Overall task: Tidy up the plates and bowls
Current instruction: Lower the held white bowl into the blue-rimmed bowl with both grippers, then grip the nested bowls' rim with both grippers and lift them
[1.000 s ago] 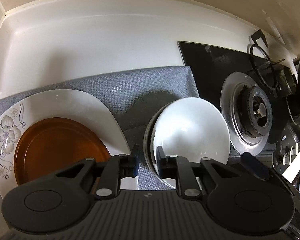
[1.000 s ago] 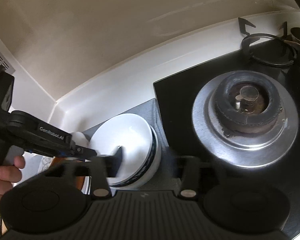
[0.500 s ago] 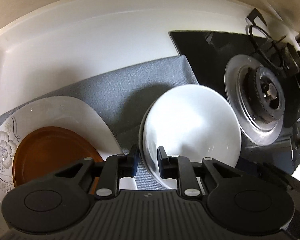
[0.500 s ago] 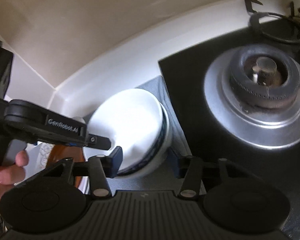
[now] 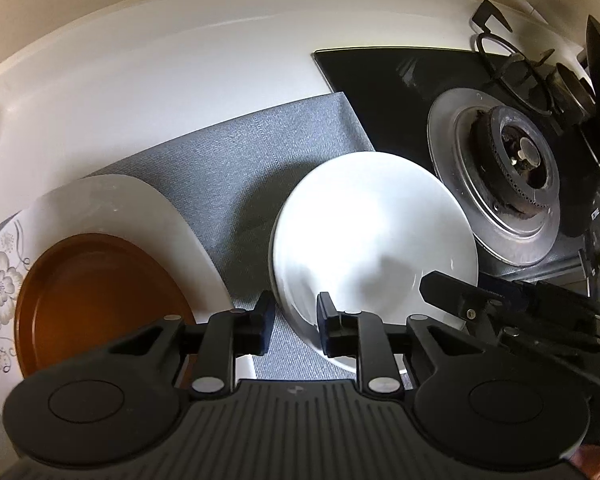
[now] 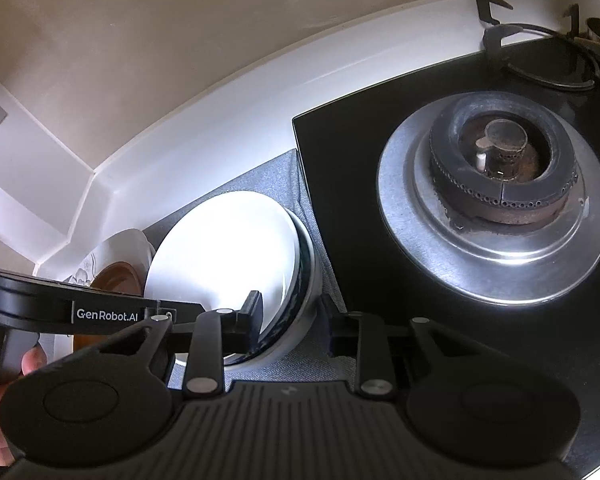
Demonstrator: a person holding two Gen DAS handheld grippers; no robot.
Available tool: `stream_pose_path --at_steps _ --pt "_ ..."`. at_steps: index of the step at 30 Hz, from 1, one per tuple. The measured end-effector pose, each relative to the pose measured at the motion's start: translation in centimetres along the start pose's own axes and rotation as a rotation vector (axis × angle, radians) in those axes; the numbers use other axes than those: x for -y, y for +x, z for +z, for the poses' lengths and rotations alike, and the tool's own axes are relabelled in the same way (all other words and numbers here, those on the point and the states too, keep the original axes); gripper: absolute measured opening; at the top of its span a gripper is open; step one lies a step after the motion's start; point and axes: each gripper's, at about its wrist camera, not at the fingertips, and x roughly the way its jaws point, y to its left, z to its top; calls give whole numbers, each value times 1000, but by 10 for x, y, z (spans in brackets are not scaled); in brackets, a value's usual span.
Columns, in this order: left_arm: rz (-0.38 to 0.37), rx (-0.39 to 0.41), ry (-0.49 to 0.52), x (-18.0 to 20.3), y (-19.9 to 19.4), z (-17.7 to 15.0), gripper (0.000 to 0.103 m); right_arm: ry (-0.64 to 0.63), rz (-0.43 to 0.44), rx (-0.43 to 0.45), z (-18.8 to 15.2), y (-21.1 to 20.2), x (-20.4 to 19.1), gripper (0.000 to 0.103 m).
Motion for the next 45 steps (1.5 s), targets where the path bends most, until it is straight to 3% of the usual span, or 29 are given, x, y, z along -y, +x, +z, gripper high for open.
stream_pose_path --at_steps 4,8,18,24,29,39,45 --pt "-16 -12 -18 -1 9 2 28 -10 -2 10 -1 4 -1 36" --pt "-8 -24 -6 6 16 4 40 18 17 -10 -1 12 3 41" --pt "-26 -65 -22 0 5 -4 36 35 36 1 -9 6 2 36" --pt "0 -23 7 0 -32 -19 35 -17 54 1 -13 -18 -18 35" --pt "8 -3 -47 -15 -66 -33 33 -14 114 -18 -8 -33 -36 35" --pt "93 112 -159 -67 -145 -81 34 -129 235 -91 1 -41 -117 34" --pt "132 129 -248 -121 -186 -120 34 -247 303 -144 -15 -38 -189 33"
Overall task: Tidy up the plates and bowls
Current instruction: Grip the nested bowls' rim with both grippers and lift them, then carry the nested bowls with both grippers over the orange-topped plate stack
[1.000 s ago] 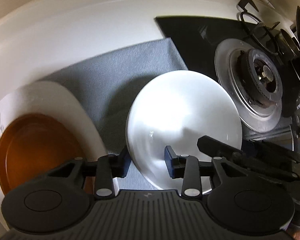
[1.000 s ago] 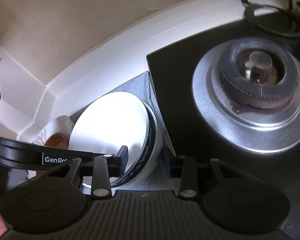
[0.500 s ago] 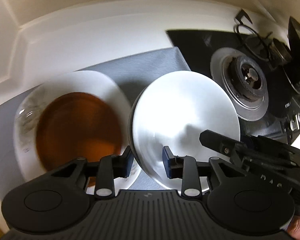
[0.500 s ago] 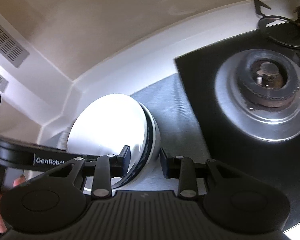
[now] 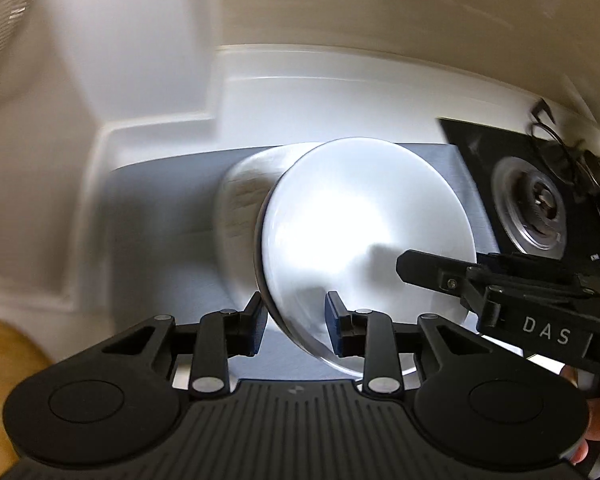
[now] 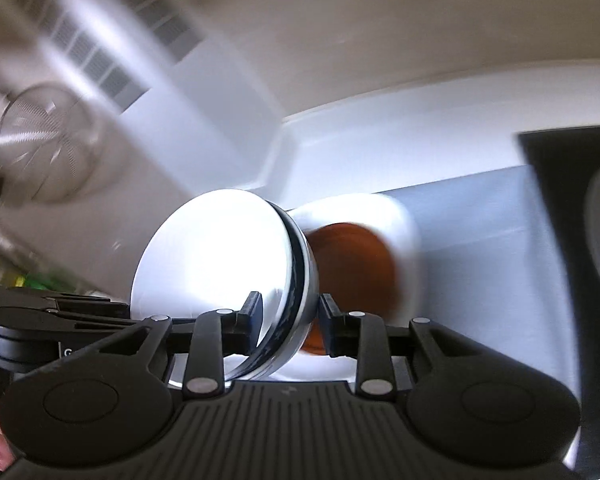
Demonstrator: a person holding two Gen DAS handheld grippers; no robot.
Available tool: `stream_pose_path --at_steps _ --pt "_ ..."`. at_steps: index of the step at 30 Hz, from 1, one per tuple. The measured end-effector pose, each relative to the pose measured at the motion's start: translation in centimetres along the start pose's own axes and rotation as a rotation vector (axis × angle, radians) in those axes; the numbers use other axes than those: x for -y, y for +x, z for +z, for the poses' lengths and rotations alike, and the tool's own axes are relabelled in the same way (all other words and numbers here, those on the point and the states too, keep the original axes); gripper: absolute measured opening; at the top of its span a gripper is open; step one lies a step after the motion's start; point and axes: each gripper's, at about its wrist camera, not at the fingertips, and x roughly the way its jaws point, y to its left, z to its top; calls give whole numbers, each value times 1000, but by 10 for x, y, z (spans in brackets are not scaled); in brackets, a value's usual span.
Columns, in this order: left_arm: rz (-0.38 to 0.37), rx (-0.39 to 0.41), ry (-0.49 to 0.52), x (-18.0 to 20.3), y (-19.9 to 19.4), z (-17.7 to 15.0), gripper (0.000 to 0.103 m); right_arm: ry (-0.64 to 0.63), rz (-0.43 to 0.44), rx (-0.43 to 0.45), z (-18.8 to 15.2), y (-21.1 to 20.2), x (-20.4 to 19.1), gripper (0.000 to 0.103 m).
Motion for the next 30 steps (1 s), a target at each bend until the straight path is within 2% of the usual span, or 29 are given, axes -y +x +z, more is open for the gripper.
stream_pose_path --at_steps 3,7,14,17,22,26,30 --pt "11 9 -26 -31 -10 -8 34 -7 26 -21 -6 10 -31 33" --pt "1 2 -38 -64 -20 -22 34 -13 7 -31 -17 22 -68 33" --pt "-3 -13 -81 -99 -42 -59 34 -52 -7 -24 -55 23 -113 33" --pt "15 -18 -104 -104 -54 -79 34 -63 20 -26 -70 17 -123 33" --pt "36 -92 -179 -98 -67 -99 35 -40 86 -39 -88 9 -125 33" --pt "68 -72 -171 -86 -82 -103 35 -27 112 -19 -93 1 -125 32" --pt "63 -33 -161 -75 -93 -97 35 -45 97 27 -91 -13 -130 32"
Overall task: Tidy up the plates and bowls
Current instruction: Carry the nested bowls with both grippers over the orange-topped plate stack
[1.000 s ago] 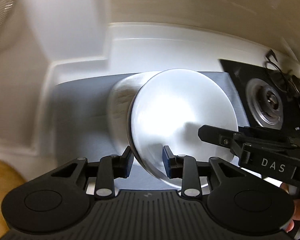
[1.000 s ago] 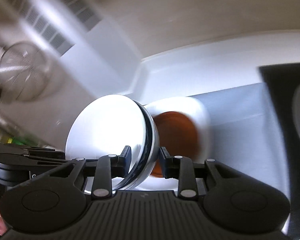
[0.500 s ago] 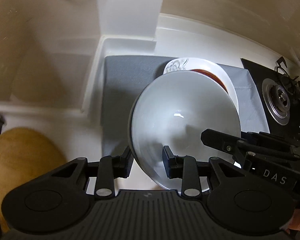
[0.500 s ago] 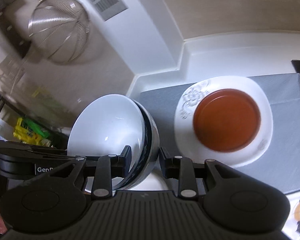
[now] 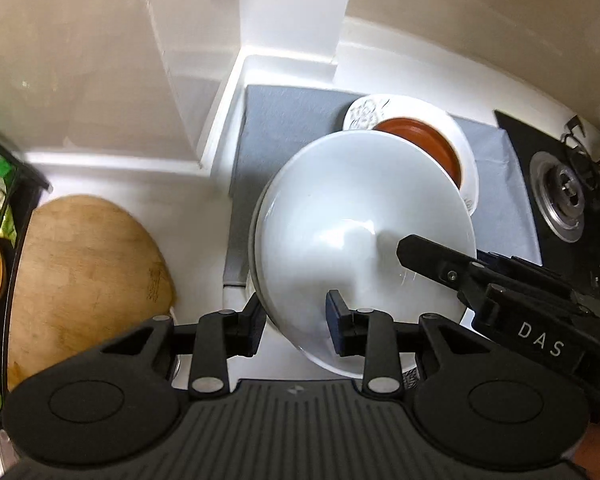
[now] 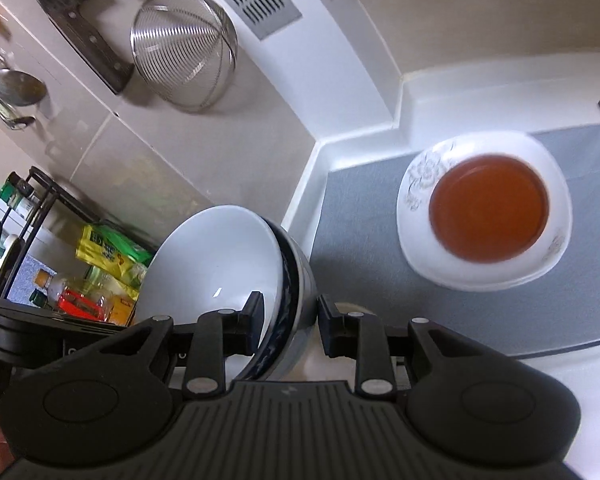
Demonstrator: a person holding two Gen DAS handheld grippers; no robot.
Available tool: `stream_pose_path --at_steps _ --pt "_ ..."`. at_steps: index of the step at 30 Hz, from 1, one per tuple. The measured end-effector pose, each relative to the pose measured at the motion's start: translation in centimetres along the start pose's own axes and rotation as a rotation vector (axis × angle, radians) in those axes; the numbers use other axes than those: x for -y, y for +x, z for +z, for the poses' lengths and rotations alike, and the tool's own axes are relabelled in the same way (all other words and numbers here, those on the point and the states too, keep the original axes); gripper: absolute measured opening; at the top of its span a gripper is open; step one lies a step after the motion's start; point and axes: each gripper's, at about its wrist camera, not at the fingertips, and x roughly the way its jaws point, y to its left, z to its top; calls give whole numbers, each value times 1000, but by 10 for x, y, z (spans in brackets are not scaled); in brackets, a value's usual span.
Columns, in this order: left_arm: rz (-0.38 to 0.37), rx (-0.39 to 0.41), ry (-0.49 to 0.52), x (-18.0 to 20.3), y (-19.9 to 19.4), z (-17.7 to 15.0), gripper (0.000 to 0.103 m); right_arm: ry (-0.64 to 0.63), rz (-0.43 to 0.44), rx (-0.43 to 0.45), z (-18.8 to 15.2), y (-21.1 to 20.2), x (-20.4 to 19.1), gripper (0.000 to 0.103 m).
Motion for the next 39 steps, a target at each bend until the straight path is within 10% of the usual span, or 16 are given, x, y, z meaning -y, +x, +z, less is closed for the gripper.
stream_pose_path --at_steps 39 --pt "-23 -98 -53 -31 125 -28 31 -19 -154 -174 -61 85 36 36"
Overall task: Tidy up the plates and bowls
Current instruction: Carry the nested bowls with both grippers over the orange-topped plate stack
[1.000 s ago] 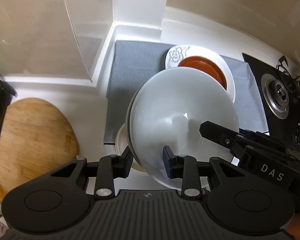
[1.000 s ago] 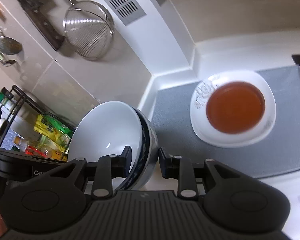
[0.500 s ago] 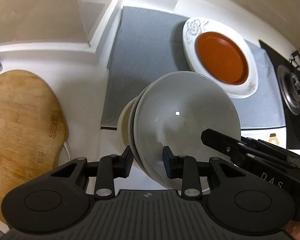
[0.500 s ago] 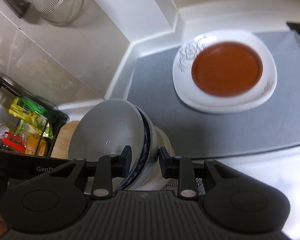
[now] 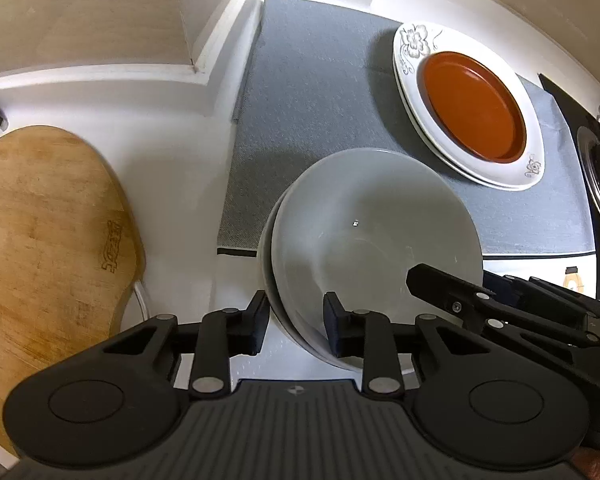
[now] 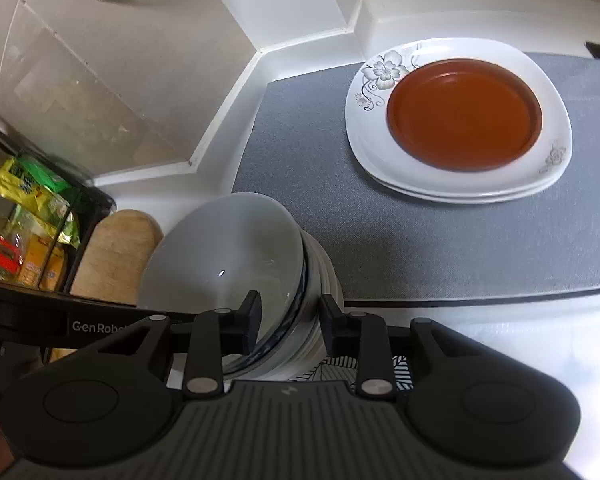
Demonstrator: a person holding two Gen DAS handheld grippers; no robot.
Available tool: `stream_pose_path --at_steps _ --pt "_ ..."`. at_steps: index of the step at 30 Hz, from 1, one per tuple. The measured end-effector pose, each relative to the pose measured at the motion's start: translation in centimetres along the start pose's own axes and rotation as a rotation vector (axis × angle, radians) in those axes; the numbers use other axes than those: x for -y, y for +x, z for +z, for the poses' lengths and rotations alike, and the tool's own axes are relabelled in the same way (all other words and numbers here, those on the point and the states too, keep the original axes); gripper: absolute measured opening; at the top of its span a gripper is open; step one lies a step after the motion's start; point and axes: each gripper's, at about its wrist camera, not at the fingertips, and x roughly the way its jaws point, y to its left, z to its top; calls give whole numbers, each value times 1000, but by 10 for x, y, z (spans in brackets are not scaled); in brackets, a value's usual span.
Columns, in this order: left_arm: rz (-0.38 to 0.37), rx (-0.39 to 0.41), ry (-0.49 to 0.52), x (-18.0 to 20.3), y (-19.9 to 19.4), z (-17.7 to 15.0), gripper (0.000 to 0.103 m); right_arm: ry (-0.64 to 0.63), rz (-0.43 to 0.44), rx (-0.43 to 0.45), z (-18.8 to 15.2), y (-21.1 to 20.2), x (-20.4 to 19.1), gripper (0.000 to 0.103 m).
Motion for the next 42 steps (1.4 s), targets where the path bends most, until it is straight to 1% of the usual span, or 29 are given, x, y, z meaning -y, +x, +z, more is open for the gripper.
stream_pose_path --at_steps 3,6,9,11,13,14,17,19,20,24,26,28,30,32,33,36,39,42 --pt "0 21 -2 -1 -2 -3 31 -30 -7 -8 1 -1 -1 36" --pt "18 52 19 2 -7 -5 30 -50 -1 -6 2 -4 -1 38" --pt "39 114 46 5 -20 -5 30 -81 5 13 2 -16 0 39" --pt "43 159 70 6 -31 -5 30 -114 -11 31 2 -27 1 43" --pt "36 178 76 6 -36 -3 30 -122 -4 34 3 -35 5 50" --pt "34 181 75 5 -37 -1 30 -113 9 29 3 -37 8 50" --pt "35 159 72 1 -30 3 30 -62 37 13 6 -38 21 53" --pt "57 133 52 -4 -20 5 30 -39 37 13 6 -38 26 62" --pt "56 117 41 -6 -15 5 31 -23 41 7 7 -37 29 63" --pt "-7 87 -28 -16 -5 4 31 83 136 -36 7 -26 43 64" --pt "-35 68 -62 -20 0 3 32 134 163 -65 6 -16 50 68" --pt "-52 48 -92 -24 6 3 36 174 197 -92 6 -6 55 70" --pt "-87 18 -123 -28 15 3 48 194 231 -109 6 2 58 70" --pt "-147 -15 -151 -30 25 4 56 195 236 -129 10 8 57 70" --pt "-165 -26 -163 -30 28 5 59 206 238 -141 11 11 57 70" --pt "-180 -19 -164 -31 32 8 61 259 283 -185 12 20 63 70" --pt "-206 -32 -171 -35 35 6 61 266 267 -214 13 25 65 70" --pt "-224 -31 -166 -41 36 6 61 270 265 -218 15 24 67 70"
